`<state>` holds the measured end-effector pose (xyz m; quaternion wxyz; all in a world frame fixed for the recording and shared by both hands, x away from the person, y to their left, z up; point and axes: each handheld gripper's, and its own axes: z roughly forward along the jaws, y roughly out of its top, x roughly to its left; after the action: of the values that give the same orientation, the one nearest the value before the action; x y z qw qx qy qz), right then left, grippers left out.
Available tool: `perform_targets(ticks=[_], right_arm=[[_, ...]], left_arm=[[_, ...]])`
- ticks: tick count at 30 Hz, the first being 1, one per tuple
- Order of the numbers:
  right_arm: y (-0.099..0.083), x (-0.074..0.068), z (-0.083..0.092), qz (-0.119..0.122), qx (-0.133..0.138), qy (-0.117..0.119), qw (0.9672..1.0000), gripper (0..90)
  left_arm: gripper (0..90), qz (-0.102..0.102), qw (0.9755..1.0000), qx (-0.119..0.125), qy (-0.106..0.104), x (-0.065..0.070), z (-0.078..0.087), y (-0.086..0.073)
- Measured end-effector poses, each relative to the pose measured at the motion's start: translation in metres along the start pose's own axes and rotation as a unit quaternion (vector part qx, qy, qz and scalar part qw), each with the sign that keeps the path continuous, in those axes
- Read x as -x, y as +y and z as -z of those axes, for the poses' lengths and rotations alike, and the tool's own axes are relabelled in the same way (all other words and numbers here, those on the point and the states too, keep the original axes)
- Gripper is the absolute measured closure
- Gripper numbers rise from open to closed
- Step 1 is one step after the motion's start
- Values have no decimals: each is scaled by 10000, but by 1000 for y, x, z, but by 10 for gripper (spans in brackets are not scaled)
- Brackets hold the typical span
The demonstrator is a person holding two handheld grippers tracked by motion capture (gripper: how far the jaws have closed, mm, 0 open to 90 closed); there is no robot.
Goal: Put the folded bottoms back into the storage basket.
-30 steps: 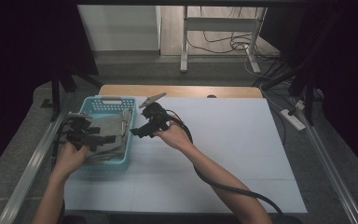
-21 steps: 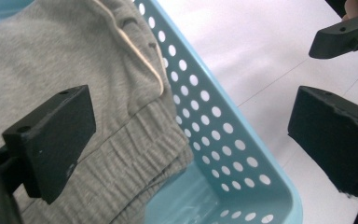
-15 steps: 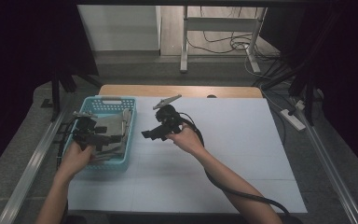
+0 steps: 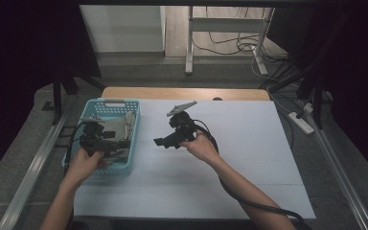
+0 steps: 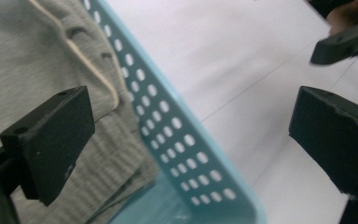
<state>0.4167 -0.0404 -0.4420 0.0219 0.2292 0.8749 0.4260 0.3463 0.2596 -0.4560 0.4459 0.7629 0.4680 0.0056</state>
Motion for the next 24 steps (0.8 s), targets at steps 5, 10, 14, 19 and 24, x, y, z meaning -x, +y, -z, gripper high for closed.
perform_targets(ticks=[5, 10, 14, 19, 24], right_arm=[[-5, 0, 2, 8, -102, -59, 9999, 19], [-9, -1, 3, -49, -277, -38, 9996, 19], [-10, -5, 4, -58, -289, -95, 9995, 19], [-11, -12, 8, 86, -217, -88, 9997, 19], [-13, -15, 9, 103, -296, -144, 9994, 16]], left_arm=[[14, -60, 10000, 62, -13, 7, -4, 1], [14, -208, 9998, -20, 3, 18, -8, -5], [14, -187, 9998, 0, 2, 24, -5, -9], [12, -102, 9997, 97, -176, 28, 0, -14], [13, -144, 9997, 128, -151, 35, 6, -22]])
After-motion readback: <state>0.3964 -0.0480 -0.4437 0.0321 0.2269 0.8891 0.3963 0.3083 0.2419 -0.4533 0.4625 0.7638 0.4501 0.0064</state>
